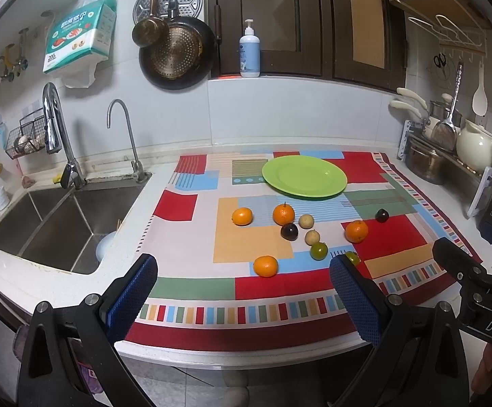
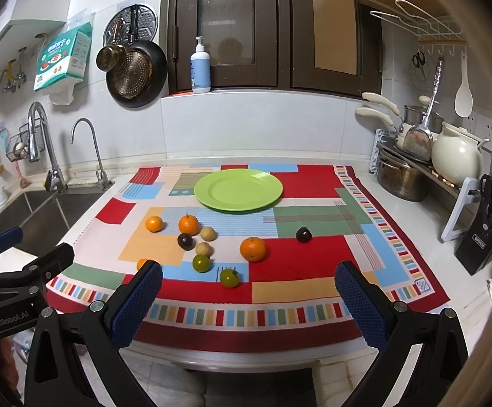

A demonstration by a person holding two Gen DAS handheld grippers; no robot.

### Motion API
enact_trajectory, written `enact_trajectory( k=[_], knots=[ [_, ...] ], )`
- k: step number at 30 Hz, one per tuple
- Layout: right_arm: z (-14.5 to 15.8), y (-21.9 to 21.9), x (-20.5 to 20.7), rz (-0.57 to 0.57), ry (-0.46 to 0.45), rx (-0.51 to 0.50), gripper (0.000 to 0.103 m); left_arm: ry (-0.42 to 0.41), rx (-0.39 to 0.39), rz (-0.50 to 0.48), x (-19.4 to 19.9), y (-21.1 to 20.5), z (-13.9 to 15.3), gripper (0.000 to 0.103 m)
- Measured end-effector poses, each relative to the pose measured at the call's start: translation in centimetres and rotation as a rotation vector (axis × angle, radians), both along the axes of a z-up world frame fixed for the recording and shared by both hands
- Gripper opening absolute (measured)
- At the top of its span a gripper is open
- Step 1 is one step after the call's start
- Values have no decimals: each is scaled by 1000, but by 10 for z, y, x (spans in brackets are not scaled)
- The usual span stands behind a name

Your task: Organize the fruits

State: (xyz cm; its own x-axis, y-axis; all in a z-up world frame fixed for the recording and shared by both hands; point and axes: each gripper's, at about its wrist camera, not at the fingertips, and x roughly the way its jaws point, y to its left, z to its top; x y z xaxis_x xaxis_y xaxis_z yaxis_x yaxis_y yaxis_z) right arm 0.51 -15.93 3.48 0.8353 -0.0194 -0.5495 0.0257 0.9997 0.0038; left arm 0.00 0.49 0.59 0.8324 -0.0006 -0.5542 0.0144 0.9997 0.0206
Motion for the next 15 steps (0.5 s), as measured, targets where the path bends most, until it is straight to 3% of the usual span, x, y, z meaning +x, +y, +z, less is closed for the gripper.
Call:
enact_trajectory(
  k=[15],
  knots=[
    [-1,0,1,1,0,2,103,-2,2,0,0,0,-1,103]
  ],
)
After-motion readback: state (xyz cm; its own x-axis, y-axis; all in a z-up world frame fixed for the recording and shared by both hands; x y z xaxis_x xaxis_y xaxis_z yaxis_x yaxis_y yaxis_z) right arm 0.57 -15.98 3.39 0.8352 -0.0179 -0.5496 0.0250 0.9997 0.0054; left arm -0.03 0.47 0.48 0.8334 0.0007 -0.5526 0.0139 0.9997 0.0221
